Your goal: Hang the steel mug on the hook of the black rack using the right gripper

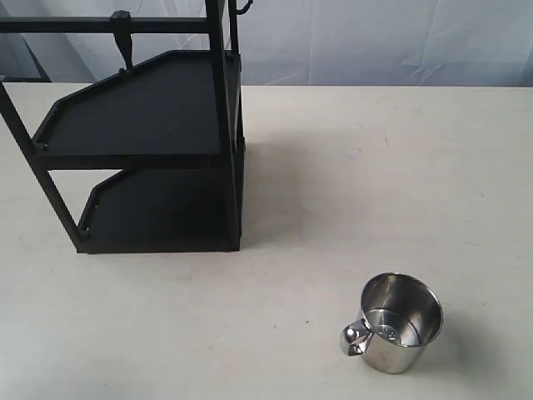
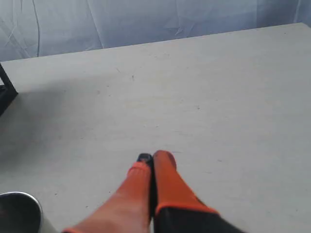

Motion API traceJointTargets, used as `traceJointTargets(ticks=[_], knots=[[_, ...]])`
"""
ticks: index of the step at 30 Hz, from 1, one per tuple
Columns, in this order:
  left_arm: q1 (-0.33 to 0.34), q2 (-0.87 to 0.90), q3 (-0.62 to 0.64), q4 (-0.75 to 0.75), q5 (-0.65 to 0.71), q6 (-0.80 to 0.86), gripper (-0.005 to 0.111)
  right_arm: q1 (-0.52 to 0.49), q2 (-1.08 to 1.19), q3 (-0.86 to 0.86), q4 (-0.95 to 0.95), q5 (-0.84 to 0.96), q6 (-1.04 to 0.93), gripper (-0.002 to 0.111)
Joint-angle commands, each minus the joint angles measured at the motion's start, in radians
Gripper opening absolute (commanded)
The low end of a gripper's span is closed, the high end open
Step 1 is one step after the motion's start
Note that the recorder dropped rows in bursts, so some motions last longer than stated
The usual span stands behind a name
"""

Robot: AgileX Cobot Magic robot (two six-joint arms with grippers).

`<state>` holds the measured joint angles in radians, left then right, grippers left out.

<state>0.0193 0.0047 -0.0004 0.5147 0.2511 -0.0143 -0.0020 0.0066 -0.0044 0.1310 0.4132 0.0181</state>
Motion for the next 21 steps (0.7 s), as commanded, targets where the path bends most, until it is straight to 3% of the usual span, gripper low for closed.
traceJointTargets(ticks=[1,12,16,19,21], knots=[[-0.001,-0.005,0.0,-0.001,-0.008,-0.002,0.002,0.002,-0.007,0.004,-0.131,-0.105,-0.018,-0.001],[-0.001,-0.005,0.0,-0.001,-0.008,-0.002,0.002,0.002,-0.007,0.004,-0.148,-0.803,-0.018,-0.001],[-0.001,-0.005,0.0,-0.001,-0.008,-0.002,0.002,0.003,-0.007,0.004,-0.131,-1.024,0.157,-0.001],[-0.001,-0.005,0.0,-0.001,-0.008,-0.002,0.002,0.003,-0.007,0.004,-0.043,-1.102,0.328,-0.001],[-0.001,-0.005,0.0,-0.001,-0.008,-0.002,0.002,0.003,-0.007,0.004,0.016,-1.047,0.378,-0.001]])
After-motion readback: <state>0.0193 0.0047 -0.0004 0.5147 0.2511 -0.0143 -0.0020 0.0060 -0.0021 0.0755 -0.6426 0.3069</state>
